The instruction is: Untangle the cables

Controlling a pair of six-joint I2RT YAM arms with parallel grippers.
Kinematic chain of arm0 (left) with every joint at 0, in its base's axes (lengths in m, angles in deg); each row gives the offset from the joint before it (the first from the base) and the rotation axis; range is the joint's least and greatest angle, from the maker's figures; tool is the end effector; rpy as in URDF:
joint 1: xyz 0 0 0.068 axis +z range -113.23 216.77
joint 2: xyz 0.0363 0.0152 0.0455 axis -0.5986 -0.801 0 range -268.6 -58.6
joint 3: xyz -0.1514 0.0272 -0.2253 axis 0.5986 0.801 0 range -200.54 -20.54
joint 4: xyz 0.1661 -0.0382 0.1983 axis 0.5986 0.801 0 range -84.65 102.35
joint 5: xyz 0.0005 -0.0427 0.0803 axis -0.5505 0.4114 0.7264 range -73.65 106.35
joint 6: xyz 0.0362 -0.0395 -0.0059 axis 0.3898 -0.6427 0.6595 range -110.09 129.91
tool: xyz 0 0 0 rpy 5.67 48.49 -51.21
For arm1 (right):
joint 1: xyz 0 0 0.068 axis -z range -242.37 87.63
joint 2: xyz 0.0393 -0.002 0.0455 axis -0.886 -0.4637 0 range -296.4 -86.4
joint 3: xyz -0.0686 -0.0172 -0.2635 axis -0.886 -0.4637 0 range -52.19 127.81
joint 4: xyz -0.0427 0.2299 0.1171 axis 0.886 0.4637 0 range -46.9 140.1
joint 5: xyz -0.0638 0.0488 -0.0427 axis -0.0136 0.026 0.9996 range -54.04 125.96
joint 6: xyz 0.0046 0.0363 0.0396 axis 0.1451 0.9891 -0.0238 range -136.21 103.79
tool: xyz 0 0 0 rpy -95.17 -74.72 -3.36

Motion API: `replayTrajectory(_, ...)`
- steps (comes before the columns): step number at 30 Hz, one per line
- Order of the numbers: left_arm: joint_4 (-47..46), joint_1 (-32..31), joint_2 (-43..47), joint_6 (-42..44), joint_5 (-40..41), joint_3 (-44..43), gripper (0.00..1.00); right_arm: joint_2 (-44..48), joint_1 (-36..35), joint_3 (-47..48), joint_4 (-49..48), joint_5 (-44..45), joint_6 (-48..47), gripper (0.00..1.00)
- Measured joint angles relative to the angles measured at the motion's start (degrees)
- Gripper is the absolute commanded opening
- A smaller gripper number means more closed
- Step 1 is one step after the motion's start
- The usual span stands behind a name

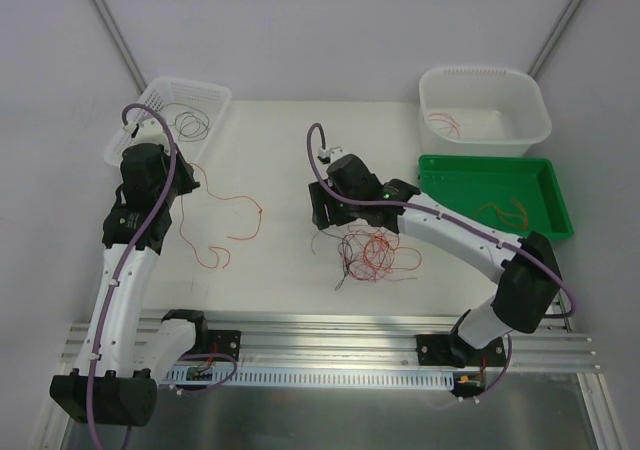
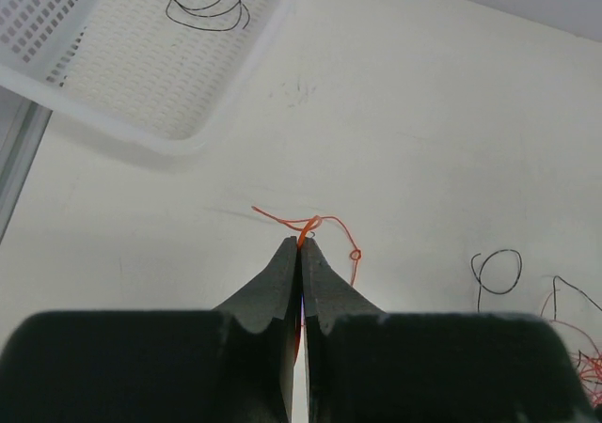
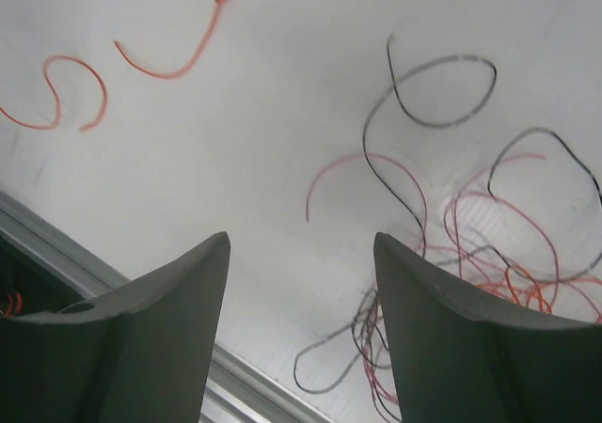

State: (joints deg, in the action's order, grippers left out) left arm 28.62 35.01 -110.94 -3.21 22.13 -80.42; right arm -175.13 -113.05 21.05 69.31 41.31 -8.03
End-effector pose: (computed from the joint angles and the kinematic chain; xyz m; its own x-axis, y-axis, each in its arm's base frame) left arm 0.1991 -0.0025 0.3845 -0.2487 -0.2184 -0.9436 -0.1261 0.9733 -0.1920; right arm 0.2232 0.2672 0.2970 -0.5206 -0.4121 -0.7478 -0.6587 0.7510 0.0448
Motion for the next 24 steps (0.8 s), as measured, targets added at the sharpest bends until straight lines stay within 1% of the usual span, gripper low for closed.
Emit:
replayTrajectory(2, 0.0, 0.0, -0.4, -0.3, -1.2, 0.0, 0.00, -1.3, -0.4, 2.4, -2.7, -0.5, -0.2, 0.65)
replayTrajectory(5, 0.0, 0.0, -1.4, -1.1, -2.8, 0.0, 0.00, -6.5, -0.6, 5.5, -7.5, -1.9, -0.2, 0.64)
replayTrajectory(9, -0.3, 0.0, -3.9, -3.8, -8.1, 0.0, 0.00, -14.2, -0.8, 6.0, -13.8, -4.0, 0.4, 0.62)
replayTrajectory(12, -0.6, 0.0, -6.8, -6.3, -13.5, 0.0, 0.00, -17.3, -0.9, 4.6, -16.7, -4.7, 0.9, 0.62)
replayTrajectory(16, -1.5, -1.6, -11.5, -10.6, -19.8, 1.2, 0.00, -16.0, -0.9, -1.0, -20.4, -3.7, 1.4, 0.63)
replayTrajectory(18, -1.7, -4.5, -12.8, -12.6, -20.8, 2.6, 0.00, -14.0, -0.9, -4.5, -21.2, -2.8, 1.4, 0.64)
replayTrajectory(20, -2.1, -9.4, -13.8, -14.6, -20.8, 3.9, 0.00, -11.4, -0.9, -7.4, -21.5, -2.1, 1.4, 0.64)
replayTrajectory(24, -6.4, -17.6, -14.4, -19.0, -20.9, 8.0, 0.00, -5.6, -0.9, -11.7, -21.7, -0.5, 1.2, 0.65)
